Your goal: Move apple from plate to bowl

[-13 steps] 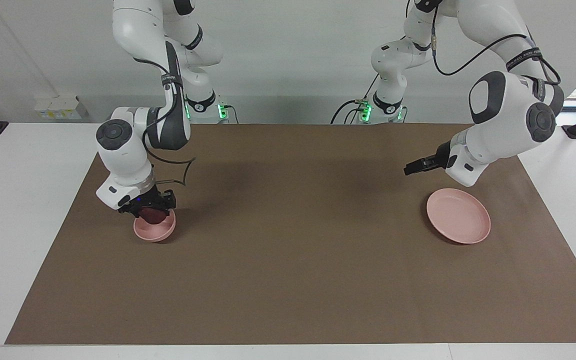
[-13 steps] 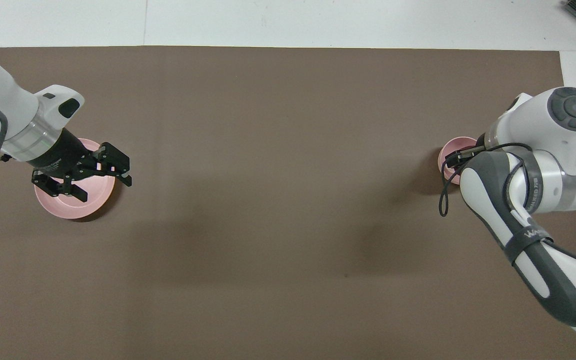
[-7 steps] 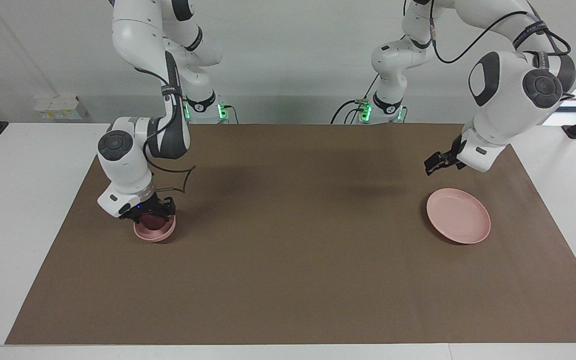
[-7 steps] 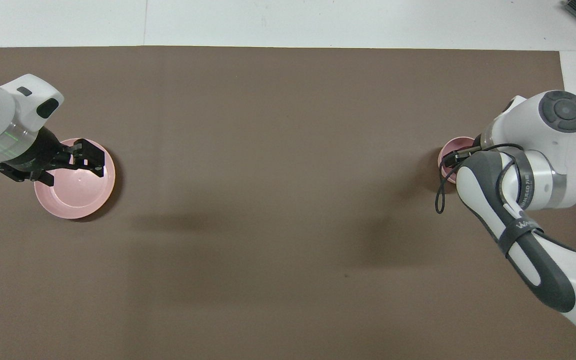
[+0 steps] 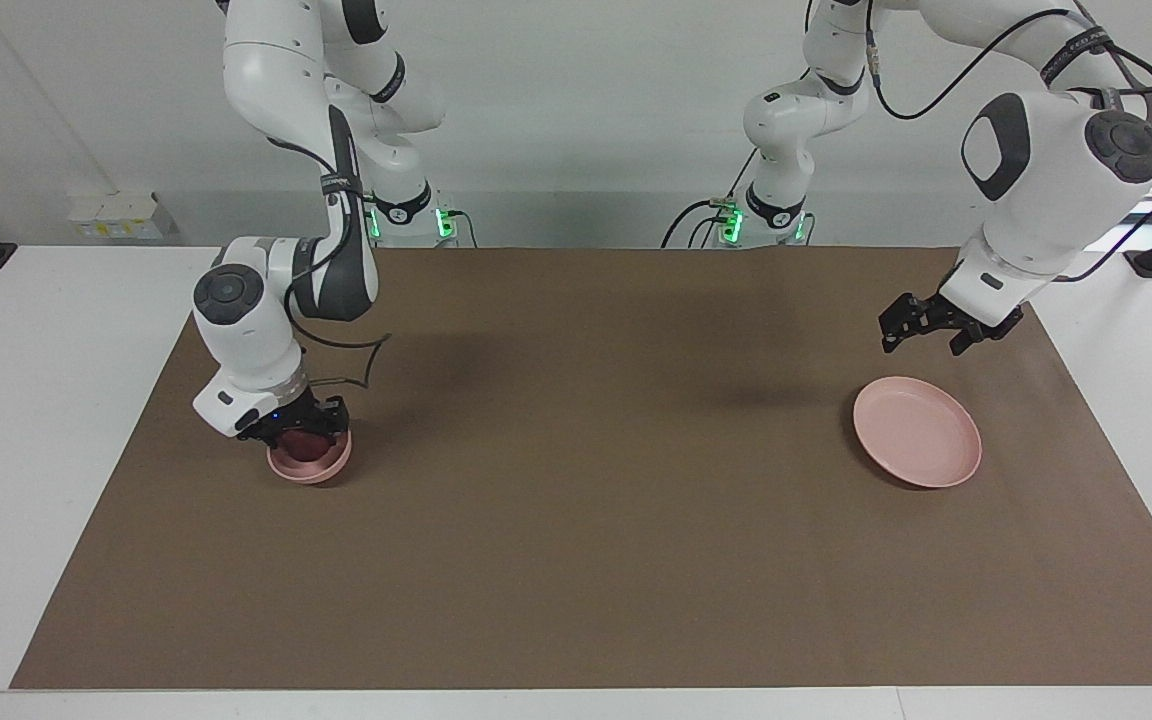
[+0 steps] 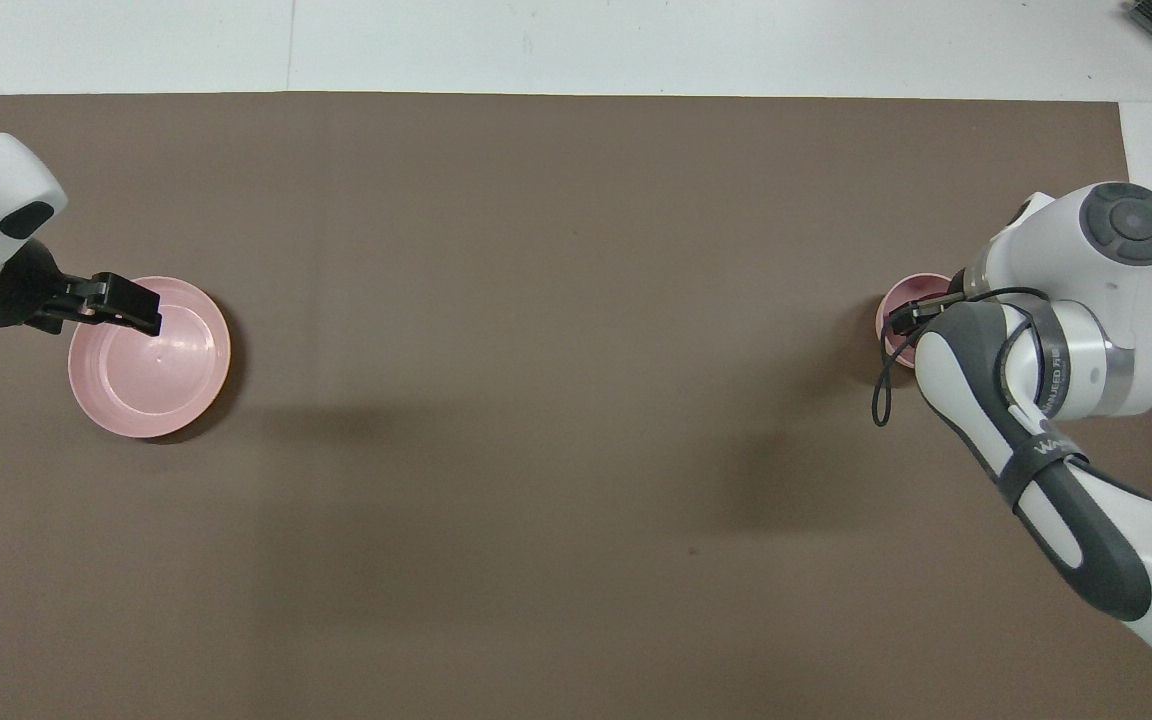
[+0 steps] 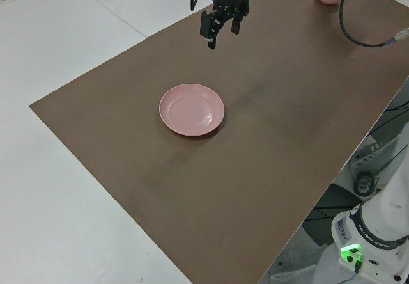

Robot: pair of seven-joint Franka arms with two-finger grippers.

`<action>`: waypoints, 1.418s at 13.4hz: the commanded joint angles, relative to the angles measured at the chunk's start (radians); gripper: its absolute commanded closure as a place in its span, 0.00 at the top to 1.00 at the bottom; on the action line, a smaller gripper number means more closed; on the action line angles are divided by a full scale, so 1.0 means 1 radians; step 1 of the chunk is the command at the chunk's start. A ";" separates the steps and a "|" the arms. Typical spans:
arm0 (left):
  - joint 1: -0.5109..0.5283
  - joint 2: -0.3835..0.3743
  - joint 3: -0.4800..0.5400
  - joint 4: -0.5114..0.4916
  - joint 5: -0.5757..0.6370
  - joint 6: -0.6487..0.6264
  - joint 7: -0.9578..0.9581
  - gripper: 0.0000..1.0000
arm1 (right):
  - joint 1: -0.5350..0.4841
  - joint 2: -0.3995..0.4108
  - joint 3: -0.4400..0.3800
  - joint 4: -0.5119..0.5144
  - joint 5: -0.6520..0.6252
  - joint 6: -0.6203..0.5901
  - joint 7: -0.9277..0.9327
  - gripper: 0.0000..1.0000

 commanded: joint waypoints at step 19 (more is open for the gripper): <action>-0.425 -0.145 0.468 0.085 -0.004 -0.160 0.021 1.00 | 0.007 -0.192 0.012 0.070 0.074 -0.273 0.071 1.00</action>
